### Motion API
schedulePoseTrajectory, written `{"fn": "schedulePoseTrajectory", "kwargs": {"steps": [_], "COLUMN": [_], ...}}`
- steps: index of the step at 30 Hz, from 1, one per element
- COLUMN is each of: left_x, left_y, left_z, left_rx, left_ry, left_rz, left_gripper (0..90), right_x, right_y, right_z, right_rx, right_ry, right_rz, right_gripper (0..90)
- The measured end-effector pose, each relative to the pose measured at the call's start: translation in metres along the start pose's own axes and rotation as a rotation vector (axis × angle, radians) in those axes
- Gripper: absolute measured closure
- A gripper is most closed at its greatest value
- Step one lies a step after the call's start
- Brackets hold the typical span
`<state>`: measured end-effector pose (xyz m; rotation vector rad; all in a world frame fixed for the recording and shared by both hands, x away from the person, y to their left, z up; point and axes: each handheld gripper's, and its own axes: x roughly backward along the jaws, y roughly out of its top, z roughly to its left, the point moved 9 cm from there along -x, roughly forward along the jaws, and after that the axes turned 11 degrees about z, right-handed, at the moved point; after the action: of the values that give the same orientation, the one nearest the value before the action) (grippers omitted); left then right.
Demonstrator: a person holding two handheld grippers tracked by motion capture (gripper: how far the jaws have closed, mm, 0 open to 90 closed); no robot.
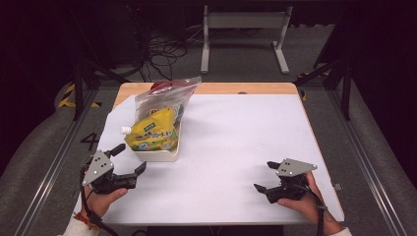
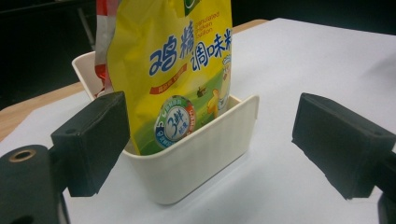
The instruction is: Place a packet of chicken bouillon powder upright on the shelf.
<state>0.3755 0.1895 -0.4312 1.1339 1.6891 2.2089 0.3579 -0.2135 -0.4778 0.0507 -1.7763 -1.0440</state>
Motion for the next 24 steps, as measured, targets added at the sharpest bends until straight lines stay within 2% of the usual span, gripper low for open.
{"fn": "schedulePoseTrajectory", "kwargs": {"steps": [4, 11, 24], "left_x": [-0.003, -0.018, -0.038], "left_y": [-0.006, -0.018, -0.026], "left_z": [-0.012, -0.039, -0.069], "left_rx": [-0.005, -0.071, -0.145], "left_ry": [-0.058, -0.138, -0.22], "left_rz": [0.022, 0.107, 0.181], "left_gripper": [12.1, 11.7, 11.4], "right_x": [0.001, 0.006, 0.01], "right_y": [0.001, 0.004, 0.004], "right_z": [0.0, -0.001, 0.0], "right_rx": [-0.002, 0.011, 0.039], "right_ry": [-0.002, -0.027, -0.071], "right_rz": [-0.007, -0.028, -0.037], "right_gripper": [13.3, 12.5, 9.1]}}
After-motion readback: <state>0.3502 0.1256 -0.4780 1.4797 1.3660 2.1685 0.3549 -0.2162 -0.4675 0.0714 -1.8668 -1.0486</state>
